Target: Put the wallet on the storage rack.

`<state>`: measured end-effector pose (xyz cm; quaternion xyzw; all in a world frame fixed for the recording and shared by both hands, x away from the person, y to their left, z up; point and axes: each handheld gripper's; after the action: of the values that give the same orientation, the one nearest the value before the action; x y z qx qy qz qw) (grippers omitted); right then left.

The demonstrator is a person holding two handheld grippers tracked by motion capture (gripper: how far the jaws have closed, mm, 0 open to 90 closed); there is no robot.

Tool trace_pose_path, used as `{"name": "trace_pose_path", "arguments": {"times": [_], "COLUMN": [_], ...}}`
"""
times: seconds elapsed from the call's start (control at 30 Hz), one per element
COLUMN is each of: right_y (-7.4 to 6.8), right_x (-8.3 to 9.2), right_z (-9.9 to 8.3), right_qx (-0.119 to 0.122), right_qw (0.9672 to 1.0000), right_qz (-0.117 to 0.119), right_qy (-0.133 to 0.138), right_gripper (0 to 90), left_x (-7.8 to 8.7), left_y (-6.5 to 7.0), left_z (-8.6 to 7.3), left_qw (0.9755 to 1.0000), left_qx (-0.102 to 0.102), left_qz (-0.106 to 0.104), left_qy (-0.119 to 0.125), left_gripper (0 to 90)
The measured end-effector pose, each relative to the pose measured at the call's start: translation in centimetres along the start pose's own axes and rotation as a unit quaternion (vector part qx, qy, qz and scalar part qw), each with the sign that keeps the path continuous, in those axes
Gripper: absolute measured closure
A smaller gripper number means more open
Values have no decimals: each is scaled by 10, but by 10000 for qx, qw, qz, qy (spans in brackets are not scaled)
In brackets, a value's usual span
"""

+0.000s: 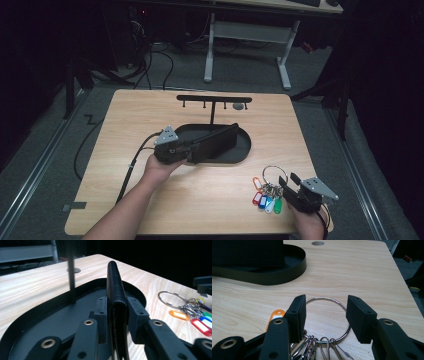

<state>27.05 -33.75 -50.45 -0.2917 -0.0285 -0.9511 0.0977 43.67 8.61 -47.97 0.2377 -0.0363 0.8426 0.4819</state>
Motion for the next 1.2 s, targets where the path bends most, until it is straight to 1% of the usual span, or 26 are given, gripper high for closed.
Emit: {"name": "trace_pose_path", "arguments": {"times": [0.03,0.1,0.2,0.27,0.33,0.5,0.57,0.6,0.67,0.77,0.8,0.83,0.9,1.0,1.13,1.17,1.2], "right_y": [-1,-2,-4,-4,-4,-4,-3,-3,-2,-2,-2,-2,-2,-2,-2,-2,-2], "right_x": [0,0,0,-1,-1,-1,0,0,0,0,0,0,0,0,0,0,0], "right_z": [0,0,1,1,0,0,0,0,0,0,0,0,0,0,0,0,0], "right_qx": [3,14,44,44,31,-1,-11,-11,-36,-41,-32,-32,-35,-35,-52,-52,-50], "right_qw": [10000,10000,10000,10000,10000,10000,10000,10000,10000,10000,10000,10000,10000,10000,10000,10000,10000], "right_qz": [-5,3,-9,-17,-25,-29,-32,-32,-41,-39,-31,-31,-32,-31,-40,-40,-35], "right_qy": [13,-7,-14,-25,-35,-58,-40,-40,-38,-31,-28,-28,-16,-26,-27,-27,-19], "right_gripper": [508,508,506,502,500,498,496,496,492,492,492,492,492,492,490,490,490], "left_x": [0,-1,-3,-4,-5,-8,-9,-9,-10,-10,-10,-10,-11,-8,-2,-2,-1], "left_y": [-2,-7,-17,-21,-22,-25,-28,-28,-28,-30,-31,-31,-33,-35,-36,-36,-35], "left_z": [0,-1,-1,-2,-3,-5,-7,-7,-7,-8,-8,-8,-10,-12,-15,-15,-15], "left_qw": [10000,10000,9999,9998,9997,9994,9989,9989,9985,9981,9969,9969,9961,9946,9950,9950,9952], "left_qx": [22,37,132,202,205,147,144,144,77,86,82,82,109,152,190,190,155], "left_qz": [40,55,54,53,76,298,440,440,531,591,750,750,829,1010,970,970,953], "left_qy": [-2,16,2,43,60,32,-51,-51,-74,-120,-204,-204,-288,-192,-108,-108,-163], "left_gripper": [706,710,708,704,702,668,635,632,628,611,578,567,551,530,502,501,501]}}
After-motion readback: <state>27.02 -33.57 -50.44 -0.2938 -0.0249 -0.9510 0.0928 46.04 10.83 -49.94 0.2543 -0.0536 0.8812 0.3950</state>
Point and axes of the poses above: each handheld gripper's, and its own axes: x roughly backward along the jaws, z roughly out of its top, y roughly to its right, and after that the axes turned 6 degrees about -y, right-handed
